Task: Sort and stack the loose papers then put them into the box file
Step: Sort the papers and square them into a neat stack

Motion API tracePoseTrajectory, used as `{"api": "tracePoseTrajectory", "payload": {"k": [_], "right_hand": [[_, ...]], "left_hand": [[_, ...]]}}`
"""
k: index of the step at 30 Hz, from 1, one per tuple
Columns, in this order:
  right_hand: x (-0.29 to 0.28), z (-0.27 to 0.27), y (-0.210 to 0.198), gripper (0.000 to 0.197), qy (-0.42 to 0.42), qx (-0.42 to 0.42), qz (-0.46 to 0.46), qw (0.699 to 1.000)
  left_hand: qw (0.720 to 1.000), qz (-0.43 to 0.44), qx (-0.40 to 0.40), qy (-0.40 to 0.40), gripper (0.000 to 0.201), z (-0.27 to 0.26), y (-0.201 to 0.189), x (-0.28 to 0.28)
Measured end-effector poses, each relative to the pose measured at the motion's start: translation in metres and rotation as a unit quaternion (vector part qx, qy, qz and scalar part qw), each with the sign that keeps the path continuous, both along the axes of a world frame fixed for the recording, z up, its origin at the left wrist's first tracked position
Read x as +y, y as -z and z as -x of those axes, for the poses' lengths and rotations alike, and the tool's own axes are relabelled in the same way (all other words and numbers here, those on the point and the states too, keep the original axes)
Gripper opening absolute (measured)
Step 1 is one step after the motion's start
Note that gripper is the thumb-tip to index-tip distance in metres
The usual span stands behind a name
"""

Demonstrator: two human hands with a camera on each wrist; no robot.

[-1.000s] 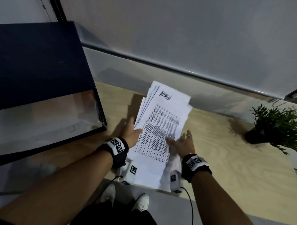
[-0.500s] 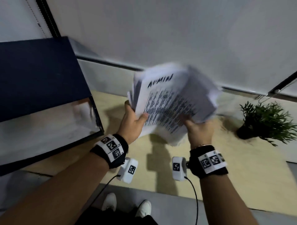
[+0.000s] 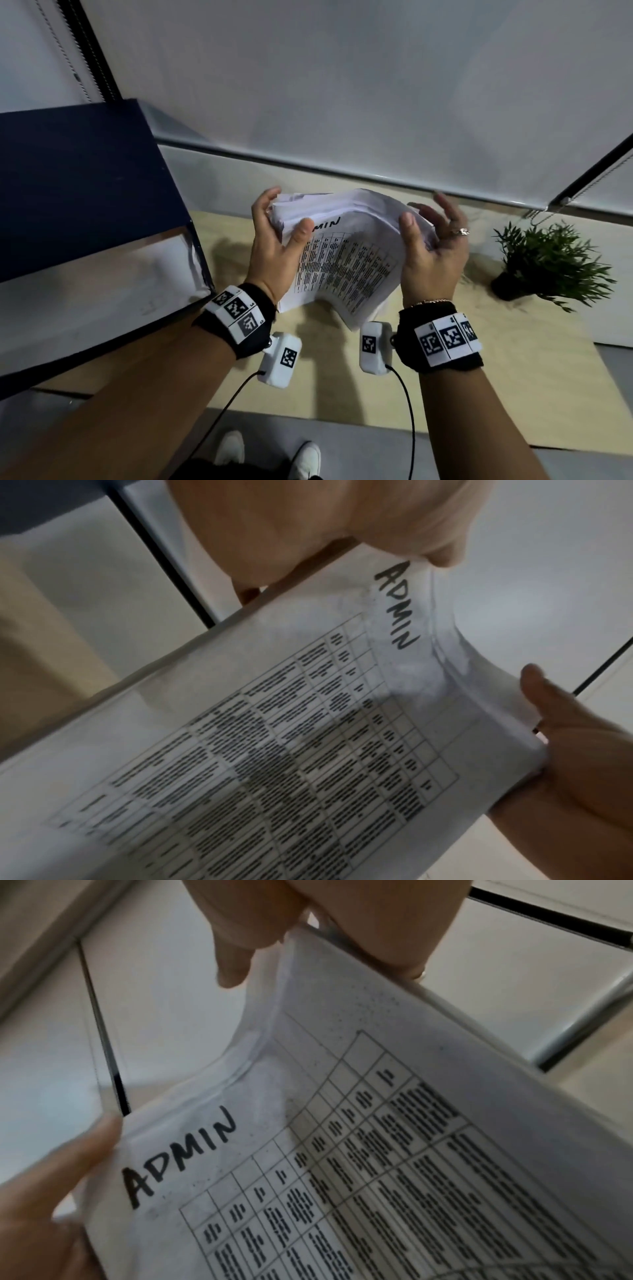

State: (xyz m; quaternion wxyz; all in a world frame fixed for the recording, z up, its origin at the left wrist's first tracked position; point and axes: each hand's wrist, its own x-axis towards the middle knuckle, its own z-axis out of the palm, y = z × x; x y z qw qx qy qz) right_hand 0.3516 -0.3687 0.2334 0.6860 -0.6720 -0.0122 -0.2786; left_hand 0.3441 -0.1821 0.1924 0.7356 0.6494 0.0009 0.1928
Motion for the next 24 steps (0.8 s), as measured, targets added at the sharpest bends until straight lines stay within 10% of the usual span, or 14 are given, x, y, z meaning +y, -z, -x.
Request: {"api": "tracePoseTrajectory", "payload": {"k": [3, 24], "right_hand": [[0.003, -0.003, 0.005, 0.011, 0.027, -0.015, 0.019, 0.999], [0.011, -0.004, 0.008, 0.010, 0.102, -0.003, 0.063, 0.993]], "left_hand": [[0.998, -0.014, -0.035, -0.047, 0.046, -0.003, -0.011, -0.003], [0.966, -0.200, -0.096, -0.132, 0.011, -0.029, -0.031, 0.000]]}}
